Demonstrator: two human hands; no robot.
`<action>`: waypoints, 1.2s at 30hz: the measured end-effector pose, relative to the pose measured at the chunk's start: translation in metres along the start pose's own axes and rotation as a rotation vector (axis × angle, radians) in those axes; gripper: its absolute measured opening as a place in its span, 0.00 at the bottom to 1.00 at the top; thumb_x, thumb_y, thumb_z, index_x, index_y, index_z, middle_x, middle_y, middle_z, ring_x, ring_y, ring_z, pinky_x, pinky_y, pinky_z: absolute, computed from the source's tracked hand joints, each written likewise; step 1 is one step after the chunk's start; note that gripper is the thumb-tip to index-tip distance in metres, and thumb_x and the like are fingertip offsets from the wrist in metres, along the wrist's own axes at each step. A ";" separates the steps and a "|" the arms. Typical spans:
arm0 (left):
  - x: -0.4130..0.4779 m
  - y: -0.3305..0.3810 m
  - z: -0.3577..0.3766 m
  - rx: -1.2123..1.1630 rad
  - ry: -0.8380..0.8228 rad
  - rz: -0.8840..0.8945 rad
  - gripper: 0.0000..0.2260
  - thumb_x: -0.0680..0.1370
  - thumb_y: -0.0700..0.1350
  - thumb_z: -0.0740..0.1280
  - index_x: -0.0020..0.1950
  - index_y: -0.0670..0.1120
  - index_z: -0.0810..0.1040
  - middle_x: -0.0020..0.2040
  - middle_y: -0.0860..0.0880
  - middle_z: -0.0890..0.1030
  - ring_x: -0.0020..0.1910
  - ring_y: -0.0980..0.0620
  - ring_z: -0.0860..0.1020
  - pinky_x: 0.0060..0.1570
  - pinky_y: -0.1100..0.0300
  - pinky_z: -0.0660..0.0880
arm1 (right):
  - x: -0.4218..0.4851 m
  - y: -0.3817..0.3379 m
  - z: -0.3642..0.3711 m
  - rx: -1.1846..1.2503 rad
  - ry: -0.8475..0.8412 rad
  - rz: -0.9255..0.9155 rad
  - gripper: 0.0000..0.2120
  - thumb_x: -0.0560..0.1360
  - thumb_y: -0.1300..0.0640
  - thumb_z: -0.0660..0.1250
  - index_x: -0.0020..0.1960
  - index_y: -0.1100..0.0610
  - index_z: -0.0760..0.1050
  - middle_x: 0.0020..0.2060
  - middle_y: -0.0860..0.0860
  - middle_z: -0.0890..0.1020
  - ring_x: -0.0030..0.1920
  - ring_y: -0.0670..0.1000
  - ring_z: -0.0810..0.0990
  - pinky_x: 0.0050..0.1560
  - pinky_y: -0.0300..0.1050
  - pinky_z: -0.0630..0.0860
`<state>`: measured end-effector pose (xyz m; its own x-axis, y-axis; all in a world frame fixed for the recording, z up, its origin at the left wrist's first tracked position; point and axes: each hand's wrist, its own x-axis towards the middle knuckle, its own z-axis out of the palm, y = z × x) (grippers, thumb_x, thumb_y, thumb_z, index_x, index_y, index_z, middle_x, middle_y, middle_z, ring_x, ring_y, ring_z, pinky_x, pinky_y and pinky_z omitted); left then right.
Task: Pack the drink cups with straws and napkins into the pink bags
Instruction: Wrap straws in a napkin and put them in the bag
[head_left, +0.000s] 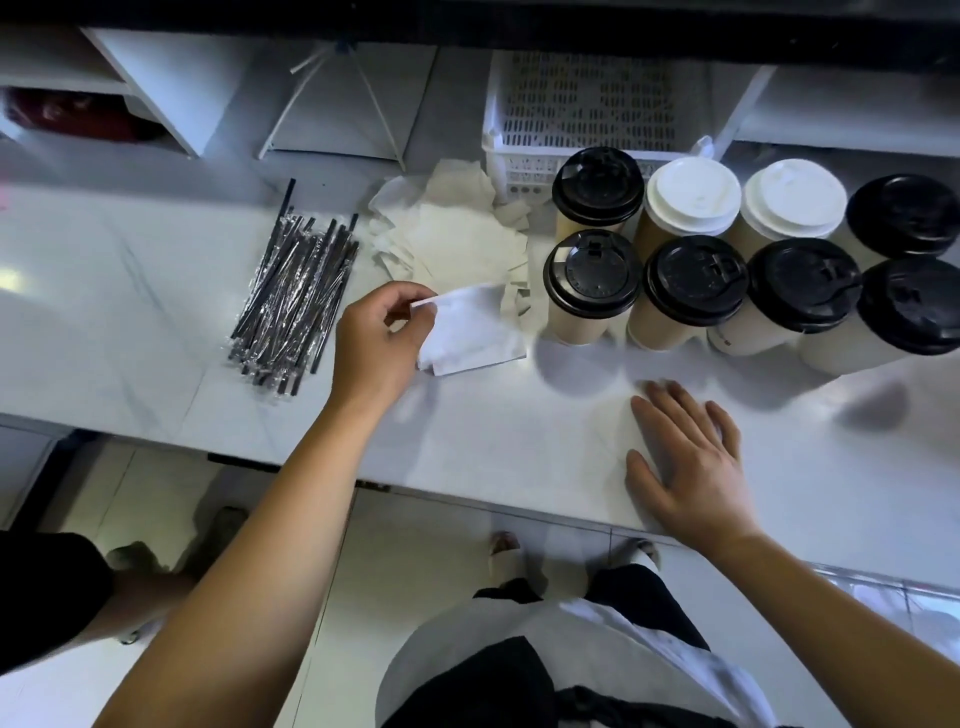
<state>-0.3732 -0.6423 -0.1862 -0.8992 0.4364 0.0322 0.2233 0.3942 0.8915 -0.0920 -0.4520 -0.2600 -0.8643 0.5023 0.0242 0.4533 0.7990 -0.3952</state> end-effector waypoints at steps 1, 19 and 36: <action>-0.006 0.005 -0.004 -0.045 -0.008 0.014 0.10 0.77 0.38 0.70 0.45 0.54 0.82 0.38 0.60 0.82 0.38 0.62 0.78 0.42 0.65 0.74 | 0.000 0.000 -0.001 -0.001 -0.016 0.005 0.29 0.75 0.44 0.59 0.73 0.52 0.70 0.76 0.50 0.67 0.80 0.49 0.56 0.78 0.57 0.51; -0.077 0.085 -0.019 -0.442 -0.355 0.094 0.10 0.76 0.31 0.69 0.51 0.44 0.83 0.42 0.53 0.86 0.43 0.59 0.82 0.45 0.68 0.76 | 0.056 -0.108 -0.154 0.718 -0.189 -0.124 0.04 0.72 0.56 0.76 0.47 0.51 0.85 0.42 0.46 0.87 0.46 0.45 0.85 0.54 0.44 0.78; 0.050 -0.005 0.009 0.545 -0.251 -0.104 0.24 0.74 0.49 0.73 0.69 0.51 0.75 0.63 0.45 0.80 0.61 0.42 0.77 0.61 0.49 0.74 | 0.050 -0.065 -0.166 0.523 -0.006 -0.044 0.06 0.73 0.58 0.74 0.42 0.47 0.83 0.42 0.40 0.83 0.46 0.44 0.82 0.48 0.31 0.74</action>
<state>-0.4160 -0.6155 -0.1928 -0.8251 0.5246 -0.2097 0.3589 0.7734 0.5225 -0.1290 -0.4241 -0.0807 -0.8817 0.4694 0.0466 0.2489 0.5468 -0.7994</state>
